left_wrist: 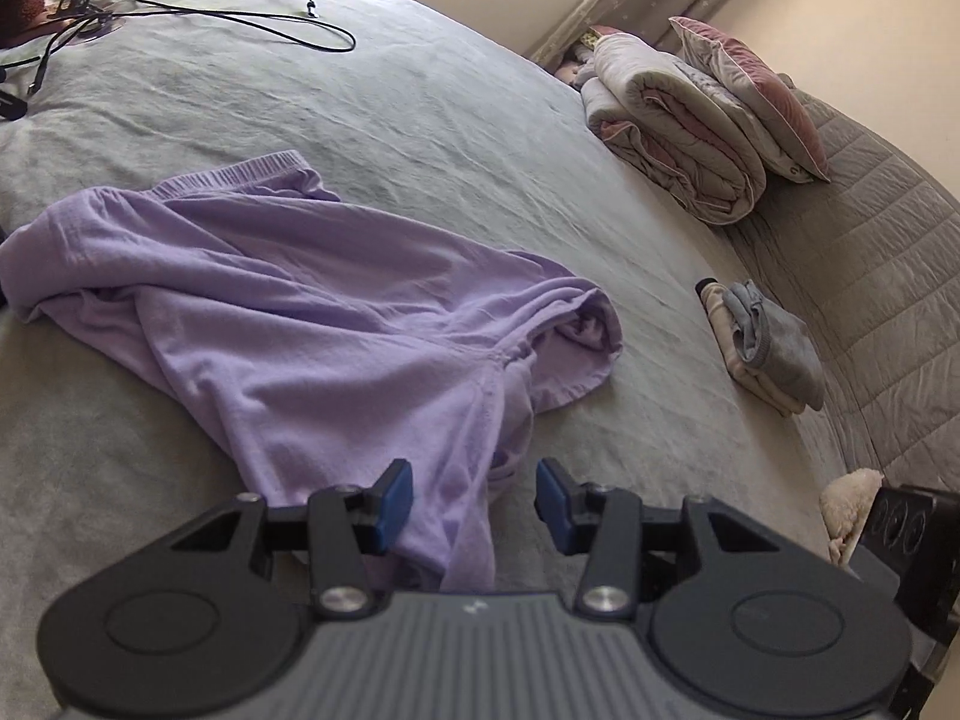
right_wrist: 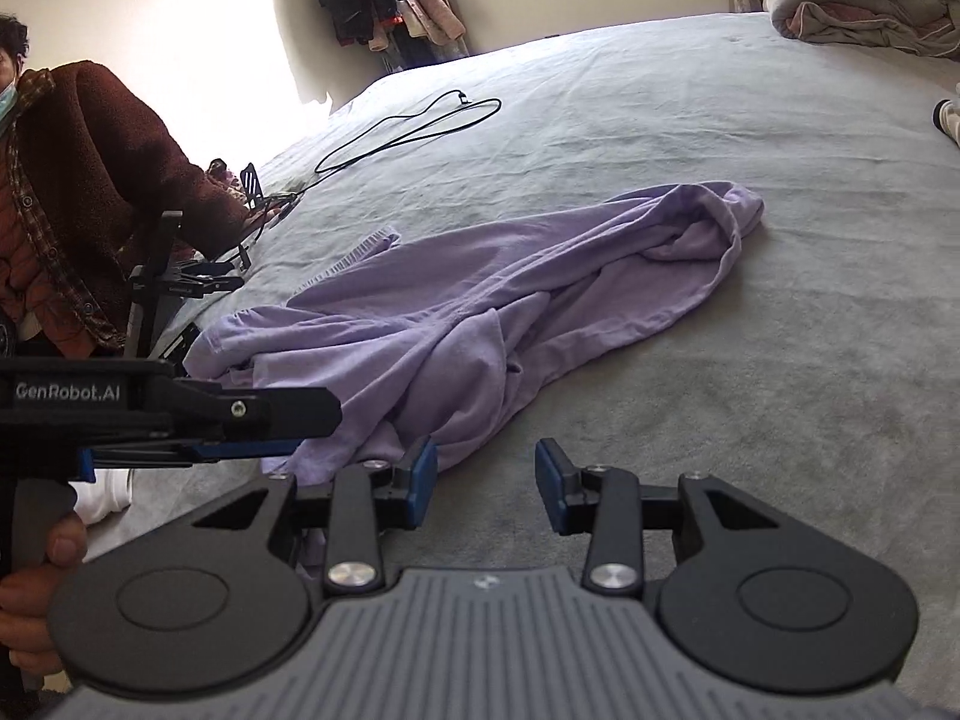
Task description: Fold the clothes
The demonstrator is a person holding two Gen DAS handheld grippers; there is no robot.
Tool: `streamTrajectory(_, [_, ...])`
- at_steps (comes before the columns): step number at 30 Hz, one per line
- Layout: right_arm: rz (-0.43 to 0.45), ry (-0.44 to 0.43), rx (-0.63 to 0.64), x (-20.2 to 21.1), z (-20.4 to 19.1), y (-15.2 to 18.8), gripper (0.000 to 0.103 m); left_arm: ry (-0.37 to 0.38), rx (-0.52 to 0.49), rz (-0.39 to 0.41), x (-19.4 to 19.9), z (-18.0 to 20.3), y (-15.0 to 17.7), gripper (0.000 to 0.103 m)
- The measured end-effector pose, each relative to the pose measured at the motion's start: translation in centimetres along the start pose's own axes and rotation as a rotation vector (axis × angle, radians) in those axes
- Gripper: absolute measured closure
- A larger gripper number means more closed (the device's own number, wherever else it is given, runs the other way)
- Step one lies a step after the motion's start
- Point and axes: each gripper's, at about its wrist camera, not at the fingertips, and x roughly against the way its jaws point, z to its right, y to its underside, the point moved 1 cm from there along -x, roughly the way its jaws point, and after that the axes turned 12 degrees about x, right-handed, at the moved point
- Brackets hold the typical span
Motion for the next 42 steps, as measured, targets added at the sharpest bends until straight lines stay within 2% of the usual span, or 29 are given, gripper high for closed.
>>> streamTrajectory(5, [-0.002, 0.007, -0.008, 0.2, 0.7, -0.1, 0.062, -0.054, -0.108, -0.003, -0.7, 1.6, 1.0, 0.058])
streamTrajectory(7, [-0.003, 0.01, -0.011, 0.3, 0.9, -0.2, 0.062, -0.094, -0.144, 0.008, -0.9, 2.0, 1.2, 0.064])
streamTrajectory(9, [-0.004, 0.012, -0.014, 0.3, 1.2, -0.2, 0.062, -0.115, -0.166, 0.024, -0.8, 2.1, 1.2, 0.079])
streamTrajectory(11, [-0.005, 0.015, -0.017, 0.4, 1.5, -0.3, 0.062, -0.112, -0.159, 0.045, -0.5, 2.1, 0.8, 0.09])
streamTrajectory(14, [-0.004, 0.011, -0.002, 0.5, 1.3, -0.3, 0.062, -0.102, -0.126, 0.084, 0.3, 1.8, 0.2, 0.098])
streamTrajectory(22, [0.01, -0.022, 0.099, 0.3, -0.6, 0.0, 0.058, -0.099, -0.035, 0.179, 2.1, 0.6, -1.2, 0.099])
streamTrajectory(25, [0.015, -0.034, 0.137, 0.2, -1.3, 0.2, 0.057, -0.094, -0.017, 0.18, 2.3, 0.3, -1.3, 0.099])
streamTrajectory(29, [0.025, -0.052, 0.192, 0.1, -2.3, 0.3, 0.049, -0.082, -0.003, 0.186, 2.5, 0.1, -1.4, 0.1])
streamTrajectory(32, [0.031, -0.063, 0.25, -0.3, -3.2, 0.3, 0.048, -0.075, 0.007, 0.194, 2.6, 0.1, -1.5, 0.101])
streamTrajectory(42, [0.084, 0.005, 0.507, -1.5, -6.6, -0.3, 0.049, -0.022, 0.041, 0.227, 3.2, 0.3, -2.6, 0.102])
